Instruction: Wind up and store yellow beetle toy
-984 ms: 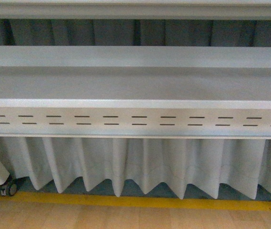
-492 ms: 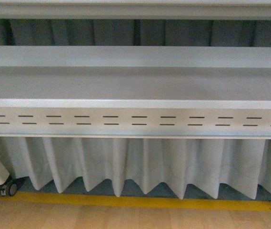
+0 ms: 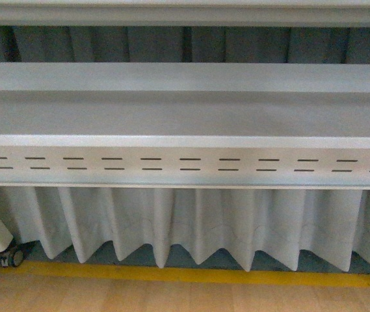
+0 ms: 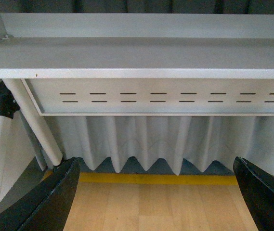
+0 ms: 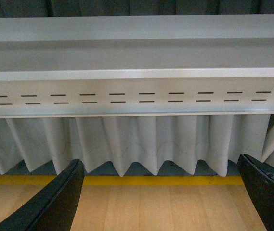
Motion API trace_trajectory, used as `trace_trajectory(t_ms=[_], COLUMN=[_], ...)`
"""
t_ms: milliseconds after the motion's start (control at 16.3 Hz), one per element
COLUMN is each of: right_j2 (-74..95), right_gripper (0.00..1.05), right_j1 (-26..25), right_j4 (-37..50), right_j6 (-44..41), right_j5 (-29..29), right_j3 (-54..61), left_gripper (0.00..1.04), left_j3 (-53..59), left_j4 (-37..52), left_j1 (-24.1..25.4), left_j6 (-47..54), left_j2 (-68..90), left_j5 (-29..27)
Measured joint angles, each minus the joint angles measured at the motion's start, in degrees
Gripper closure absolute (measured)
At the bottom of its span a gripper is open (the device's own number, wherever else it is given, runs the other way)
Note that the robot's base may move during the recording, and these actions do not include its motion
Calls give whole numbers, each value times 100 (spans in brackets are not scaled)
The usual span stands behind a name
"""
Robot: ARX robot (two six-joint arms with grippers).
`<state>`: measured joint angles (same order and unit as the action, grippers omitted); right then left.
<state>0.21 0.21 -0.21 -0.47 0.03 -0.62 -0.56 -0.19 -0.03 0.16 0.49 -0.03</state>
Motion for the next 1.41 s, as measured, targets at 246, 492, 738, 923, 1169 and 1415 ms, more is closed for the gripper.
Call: trace_trajectory(t_ms=[246, 492, 738, 923, 1169, 1415], right_j2=[0, 0, 0, -4, -2, 0], right_gripper=[7, 7, 7, 7, 7, 7], right_j1=[0, 0, 0, 0, 0, 0], right_j4=[0, 0, -17, -11, 0, -4], right_j6=[0, 0, 0, 0, 0, 2], right_j5=[0, 0, 0, 0, 2, -2], right_j3=[0, 0, 0, 0, 0, 0], left_gripper=[7, 7, 7, 7, 7, 7], left_j3=[0, 0, 0, 0, 0, 0], left_j4=[0, 0, -15, -13, 0, 2], left_j1=[0, 0, 0, 0, 0, 0], left_j6=[0, 0, 0, 7, -4, -4], left_j2=[0, 0, 0, 0, 0, 0], left_j5=[0, 0, 2, 22, 0, -2])
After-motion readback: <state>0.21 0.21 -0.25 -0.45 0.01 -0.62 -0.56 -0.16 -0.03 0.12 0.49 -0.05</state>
